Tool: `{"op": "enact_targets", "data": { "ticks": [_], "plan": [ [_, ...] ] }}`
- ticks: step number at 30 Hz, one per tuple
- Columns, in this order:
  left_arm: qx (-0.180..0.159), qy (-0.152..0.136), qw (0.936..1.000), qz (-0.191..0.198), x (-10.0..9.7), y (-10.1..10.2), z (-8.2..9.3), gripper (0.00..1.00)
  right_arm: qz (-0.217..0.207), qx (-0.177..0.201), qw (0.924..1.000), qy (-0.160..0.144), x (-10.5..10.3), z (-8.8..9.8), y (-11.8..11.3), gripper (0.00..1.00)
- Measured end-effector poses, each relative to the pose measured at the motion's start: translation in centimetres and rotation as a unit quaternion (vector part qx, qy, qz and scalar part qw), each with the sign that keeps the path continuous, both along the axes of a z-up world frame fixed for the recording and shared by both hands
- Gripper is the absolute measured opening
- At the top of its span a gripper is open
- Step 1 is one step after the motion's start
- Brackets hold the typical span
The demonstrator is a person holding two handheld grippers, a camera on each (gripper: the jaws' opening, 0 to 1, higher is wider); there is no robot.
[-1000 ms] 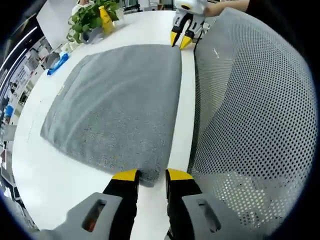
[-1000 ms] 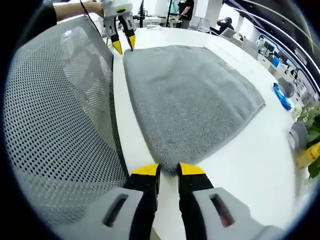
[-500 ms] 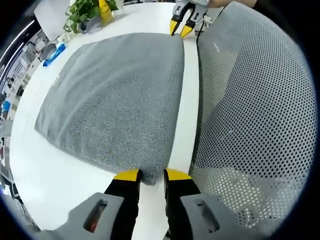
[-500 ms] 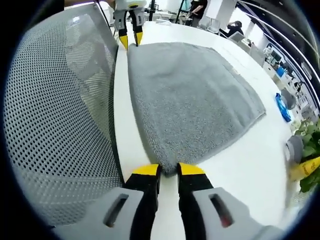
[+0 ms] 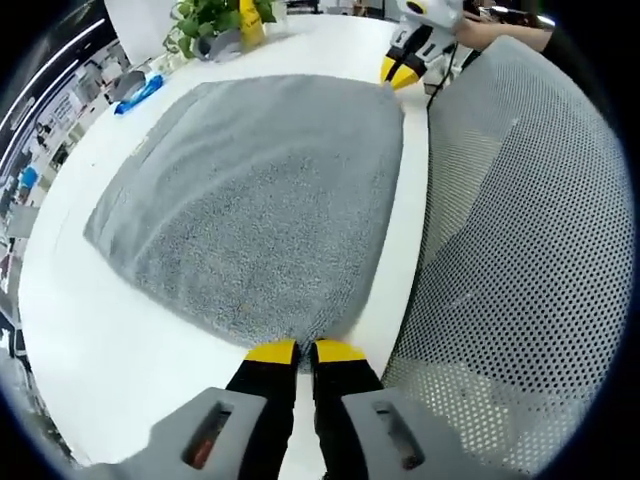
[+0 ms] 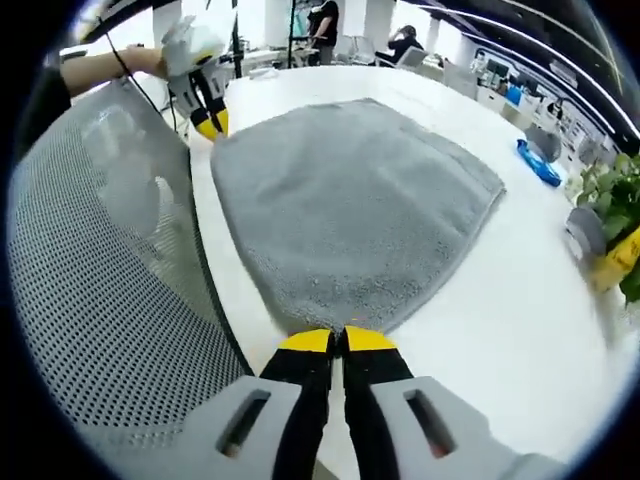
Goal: Fold the towel on the table until its edges align and the towel forms a compact rectangular stack.
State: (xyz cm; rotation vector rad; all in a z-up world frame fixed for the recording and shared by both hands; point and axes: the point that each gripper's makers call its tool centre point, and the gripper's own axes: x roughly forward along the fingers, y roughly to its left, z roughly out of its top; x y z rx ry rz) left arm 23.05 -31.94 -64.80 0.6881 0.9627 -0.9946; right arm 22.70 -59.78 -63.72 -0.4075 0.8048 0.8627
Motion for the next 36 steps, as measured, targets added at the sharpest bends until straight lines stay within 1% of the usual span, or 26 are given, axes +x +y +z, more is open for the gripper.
{"op": "enact_targets", "data": {
  "ticks": [1, 2, 4, 7, 8, 10, 11, 13, 14, 15, 16, 18, 19, 20, 24, 26, 27, 29, 30, 34, 36],
  "plan": [
    [-0.014, 0.004, 0.9998, 0.016, 0.1, -0.2, 0.3, 0.05, -0.007, 0.009, 0.9999, -0.001, 0.1, 0.3, 0.2, 0.00],
    [-0.035, 0.012, 0.9983, 0.045, 0.3, -0.3, 0.7, 0.05, -0.018, 0.023, 0.9996, 0.003, 0.1, 0.6, 0.4, 0.00],
    [-0.058, 0.008, 0.9959, 0.068, 0.9, -0.4, 1.5, 0.05, -0.029, 0.040, 0.9988, 0.002, 0.3, 1.2, 0.7, 0.00],
    [-0.074, -0.003, 0.9938, 0.083, 1.6, -0.6, 2.7, 0.04, -0.047, 0.075, 0.9961, 0.007, 0.4, 2.0, 1.4, 0.00],
    [-0.077, -0.005, 0.9932, 0.087, 1.7, -0.8, 3.0, 0.04, -0.048, 0.080, 0.9956, 0.008, 0.4, 2.2, 1.5, 0.00],
    [-0.089, -0.017, 0.9921, 0.087, 2.1, -1.4, 4.1, 0.04, -0.053, 0.088, 0.9947, 0.009, 0.5, 2.6, 1.5, 0.00],
    [-0.098, -0.025, 0.9912, 0.085, 2.3, -1.8, 4.8, 0.04, -0.065, 0.103, 0.9925, 0.012, 0.6, 3.0, 1.6, 0.00],
    [-0.108, -0.033, 0.9898, 0.087, 2.4, -2.3, 5.5, 0.04, -0.076, 0.131, 0.9884, 0.011, 0.9, 3.8, 1.9, 0.00],
    [-0.116, -0.040, 0.9884, 0.090, 2.5, -2.7, 6.1, 0.04, -0.086, 0.152, 0.9846, 0.014, 1.0, 4.3, 2.0, 0.00],
    [-0.124, -0.043, 0.9871, 0.092, 2.6, -2.9, 6.4, 0.04, -0.091, 0.165, 0.9820, 0.016, 1.1, 4.7, 2.1, 0.00],
    [-0.131, -0.045, 0.9858, 0.095, 2.6, -3.0, 6.6, 0.04, -0.093, 0.176, 0.9798, 0.013, 1.2, 5.1, 2.2, 0.00],
    [-0.148, -0.046, 0.9826, 0.103, 2.6, -3.4, 7.1, 0.04, -0.100, 0.212, 0.9720, 0.012, 1.3, 5.9, 2.6, 0.00],
    [-0.157, -0.046, 0.9807, 0.107, 2.6, -3.5, 7.3, 0.04, -0.101, 0.216, 0.9710, 0.012, 1.3, 6.0, 2.7, 0.00],
    [-0.172, -0.047, 0.9771, 0.115, 2.7, -3.7, 7.6, 0.04, -0.103, 0.220, 0.9700, 0.012, 1.3, 6.0, 2.7, 0.00],
    [-0.192, -0.051, 0.9715, 0.129, 2.6, -3.7, 8.3, 0.04, -0.104, 0.226, 0.9684, 0.015, 1.1, 6.2, 3.0, 0.00],
    [-0.206, -0.051, 0.9674, 0.138, 2.5, -3.7, 8.7, 0.04, -0.105, 0.236, 0.9658, 0.017, 1.1, 6.5, 3.1, 0.00],
    [-0.216, -0.049, 0.9642, 0.145, 2.5, -3.7, 9.0, 0.04, -0.107, 0.246, 0.9631, 0.018, 1.1, 6.8, 3.2, 0.00],
    [-0.222, -0.051, 0.9620, 0.150, 2.5, -3.6, 9.2, 0.04, -0.112, 0.261, 0.9586, 0.015, 1.2, 7.4, 3.2, 0.00],
    [-0.228, -0.052, 0.9594, 0.157, 2.6, -3.5, 9.4, 0.04, -0.113, 0.267, 0.9568, 0.015, 1.3, 7.6, 3.3, 0.00],
    [-0.246, -0.058, 0.9534, 0.165, 2.5, -3.7, 10.2, 0.04, -0.120, 0.301, 0.9458, 0.012, 1.5, 8.6, 3.4, 0.00],
    [-0.258, -0.064, 0.9491, 0.169, 2.6, -3.8, 10.6, 0.04, -0.121, 0.312, 0.9424, 0.012, 1.4, 9.0, 3.5, 0.00]
  ]
}}
